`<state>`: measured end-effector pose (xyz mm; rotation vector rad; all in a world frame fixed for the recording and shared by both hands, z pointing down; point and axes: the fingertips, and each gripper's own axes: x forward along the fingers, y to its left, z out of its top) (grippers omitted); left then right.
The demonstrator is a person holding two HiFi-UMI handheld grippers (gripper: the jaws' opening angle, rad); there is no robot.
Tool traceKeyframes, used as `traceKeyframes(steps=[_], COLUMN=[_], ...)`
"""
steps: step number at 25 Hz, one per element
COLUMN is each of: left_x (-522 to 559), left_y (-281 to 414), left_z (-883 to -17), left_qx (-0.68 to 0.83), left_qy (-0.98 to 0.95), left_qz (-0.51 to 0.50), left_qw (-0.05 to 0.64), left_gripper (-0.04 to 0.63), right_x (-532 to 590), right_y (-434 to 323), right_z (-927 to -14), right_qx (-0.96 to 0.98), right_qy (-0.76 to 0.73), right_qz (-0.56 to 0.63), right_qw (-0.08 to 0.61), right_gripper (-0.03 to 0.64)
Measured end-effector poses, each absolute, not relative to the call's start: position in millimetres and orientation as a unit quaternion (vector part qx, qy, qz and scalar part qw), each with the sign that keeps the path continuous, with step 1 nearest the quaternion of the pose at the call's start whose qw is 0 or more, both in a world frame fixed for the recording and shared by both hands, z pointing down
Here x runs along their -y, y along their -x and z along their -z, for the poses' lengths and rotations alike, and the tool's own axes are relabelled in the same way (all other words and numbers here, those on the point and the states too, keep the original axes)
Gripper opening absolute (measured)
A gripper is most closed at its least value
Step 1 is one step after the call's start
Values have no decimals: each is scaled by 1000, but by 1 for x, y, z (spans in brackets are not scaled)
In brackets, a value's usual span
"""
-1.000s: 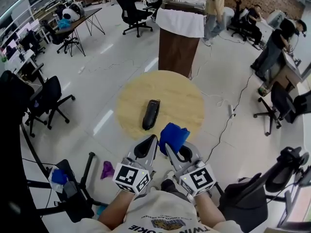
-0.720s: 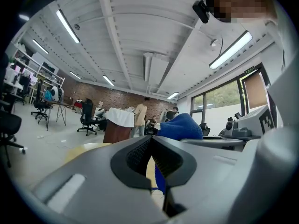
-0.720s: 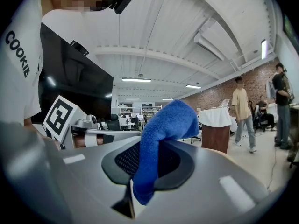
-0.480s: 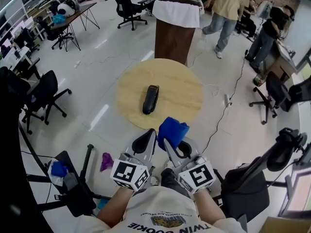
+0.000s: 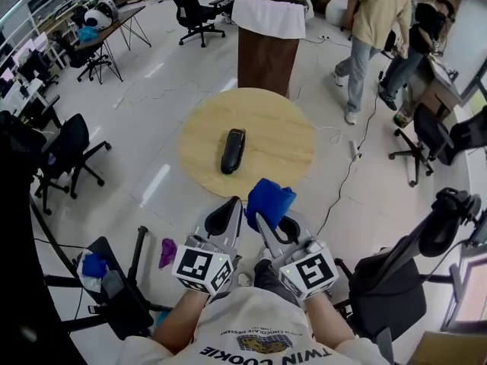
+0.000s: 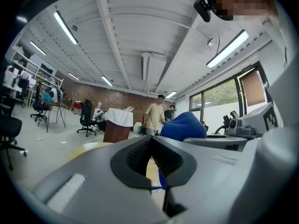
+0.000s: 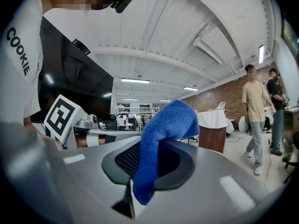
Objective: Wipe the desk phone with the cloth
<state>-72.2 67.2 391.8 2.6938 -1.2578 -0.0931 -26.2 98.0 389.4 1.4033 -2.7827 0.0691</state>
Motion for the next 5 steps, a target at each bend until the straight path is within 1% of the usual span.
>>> traceKeyframes(steps=[5], left_x=[-69], left_y=[69], left_z=[-393], left_qx=[419], left_qy=[-904], left_qz=[25], left_qw=[85], left_gripper=[0], right_x=[-101], right_y=[24], right_z=[-393], right_qx=[891], right_qy=[-453], right_qz=[-27], right_qw=[13], right_gripper=[57])
